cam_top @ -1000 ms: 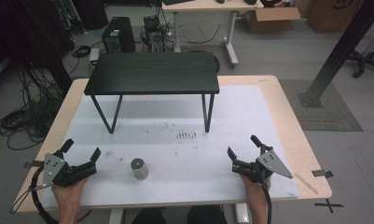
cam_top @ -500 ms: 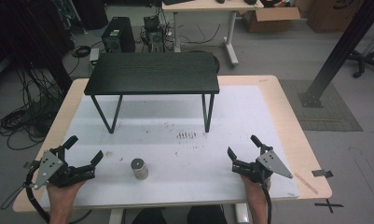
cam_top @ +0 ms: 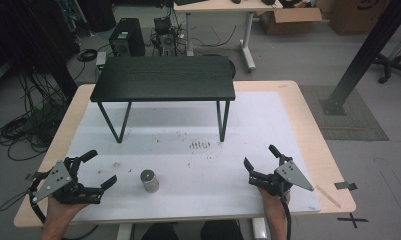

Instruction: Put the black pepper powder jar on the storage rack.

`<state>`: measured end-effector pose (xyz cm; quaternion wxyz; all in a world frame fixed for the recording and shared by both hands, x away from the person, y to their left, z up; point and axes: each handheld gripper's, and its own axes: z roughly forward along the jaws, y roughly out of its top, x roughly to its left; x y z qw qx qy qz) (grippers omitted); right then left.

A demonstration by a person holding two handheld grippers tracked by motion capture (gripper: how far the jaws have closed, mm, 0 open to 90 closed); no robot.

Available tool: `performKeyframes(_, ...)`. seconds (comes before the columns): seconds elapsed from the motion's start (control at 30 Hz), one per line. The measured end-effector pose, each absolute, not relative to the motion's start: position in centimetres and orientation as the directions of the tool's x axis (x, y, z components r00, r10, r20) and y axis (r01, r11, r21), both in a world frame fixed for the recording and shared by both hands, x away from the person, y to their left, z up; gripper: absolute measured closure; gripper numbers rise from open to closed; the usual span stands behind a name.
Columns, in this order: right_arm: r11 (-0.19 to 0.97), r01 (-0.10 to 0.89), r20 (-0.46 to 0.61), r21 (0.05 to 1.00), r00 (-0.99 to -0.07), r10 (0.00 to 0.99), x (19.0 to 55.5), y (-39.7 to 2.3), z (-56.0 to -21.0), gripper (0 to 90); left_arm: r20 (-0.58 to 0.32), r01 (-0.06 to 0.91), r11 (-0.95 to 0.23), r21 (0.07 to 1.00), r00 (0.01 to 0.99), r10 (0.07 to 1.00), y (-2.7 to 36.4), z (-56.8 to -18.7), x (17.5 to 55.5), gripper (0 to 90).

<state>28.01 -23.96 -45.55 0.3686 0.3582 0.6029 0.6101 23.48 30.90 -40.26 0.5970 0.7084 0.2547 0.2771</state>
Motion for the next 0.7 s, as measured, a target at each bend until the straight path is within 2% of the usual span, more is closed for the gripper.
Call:
performKeyframes(0.3, -0.002, -0.017, -0.007, 1.0, -0.472, 0.882, 28.0, -24.0, -45.5, 4.4, 0.075, 0.064, -0.206, 0.976, 0.795, 0.602, 29.1, -40.7, 23.9, 0.6)
performKeyframes(0.7, -0.002, -0.018, -0.007, 1.0, -0.472, 0.881, 28.0, -24.0, -45.6, 4.3, 0.027, 0.132, -0.251, 0.959, 0.839, 0.544, 26.2, -41.8, 24.8, 1.1)
